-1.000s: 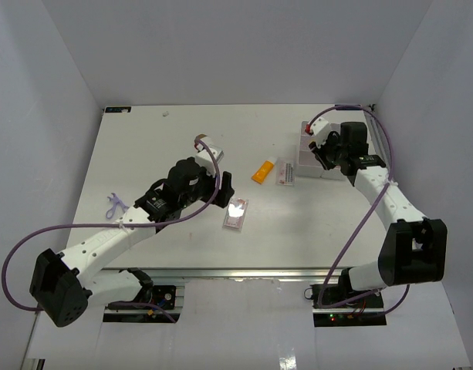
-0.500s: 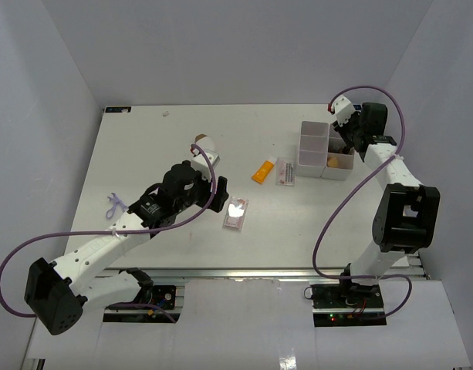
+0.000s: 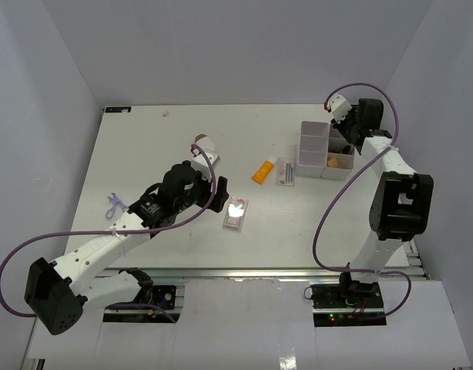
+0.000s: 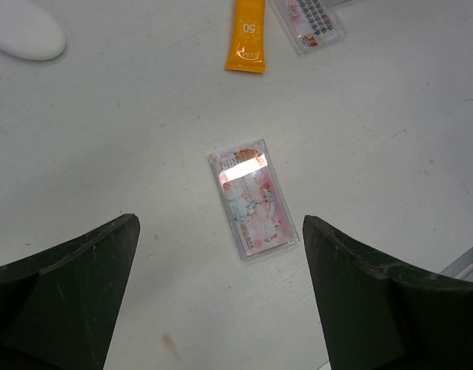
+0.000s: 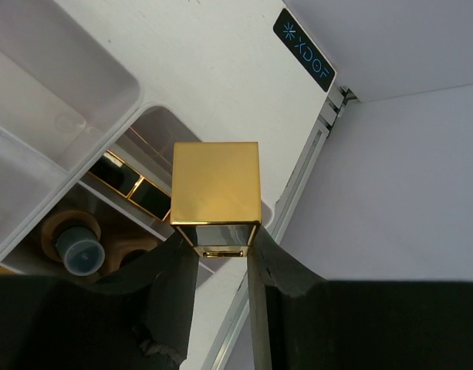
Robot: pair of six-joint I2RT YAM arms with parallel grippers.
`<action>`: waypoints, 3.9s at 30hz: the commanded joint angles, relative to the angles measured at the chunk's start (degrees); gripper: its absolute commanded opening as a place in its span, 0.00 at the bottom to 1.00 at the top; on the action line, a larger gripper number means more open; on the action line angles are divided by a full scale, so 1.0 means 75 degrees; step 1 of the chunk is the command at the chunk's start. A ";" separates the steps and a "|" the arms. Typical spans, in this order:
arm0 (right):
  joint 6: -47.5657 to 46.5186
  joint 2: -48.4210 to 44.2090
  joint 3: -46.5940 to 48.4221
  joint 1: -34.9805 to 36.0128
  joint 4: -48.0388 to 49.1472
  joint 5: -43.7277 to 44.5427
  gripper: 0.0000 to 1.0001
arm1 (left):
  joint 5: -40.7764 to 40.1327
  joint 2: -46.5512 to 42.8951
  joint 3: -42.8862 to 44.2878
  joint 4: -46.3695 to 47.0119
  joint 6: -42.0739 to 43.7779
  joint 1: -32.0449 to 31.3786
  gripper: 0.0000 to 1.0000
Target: Organize the makeup
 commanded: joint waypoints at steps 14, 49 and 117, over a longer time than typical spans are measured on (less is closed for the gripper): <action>-0.0220 0.0518 0.0791 -0.0136 -0.0268 0.0269 0.39 | 0.0074 0.0010 -0.0020 0.0013 0.0025 0.0025 0.98; 0.3507 -0.4865 -0.3652 0.0114 -0.2014 -0.7420 0.87 | 0.1469 0.1407 -0.0019 -0.0062 -0.0035 0.0037 0.98; 0.4982 -0.6250 -0.5543 -0.0481 -0.0176 -0.7109 0.90 | -0.1470 0.4988 0.2274 -0.0444 -0.2547 -0.2038 0.28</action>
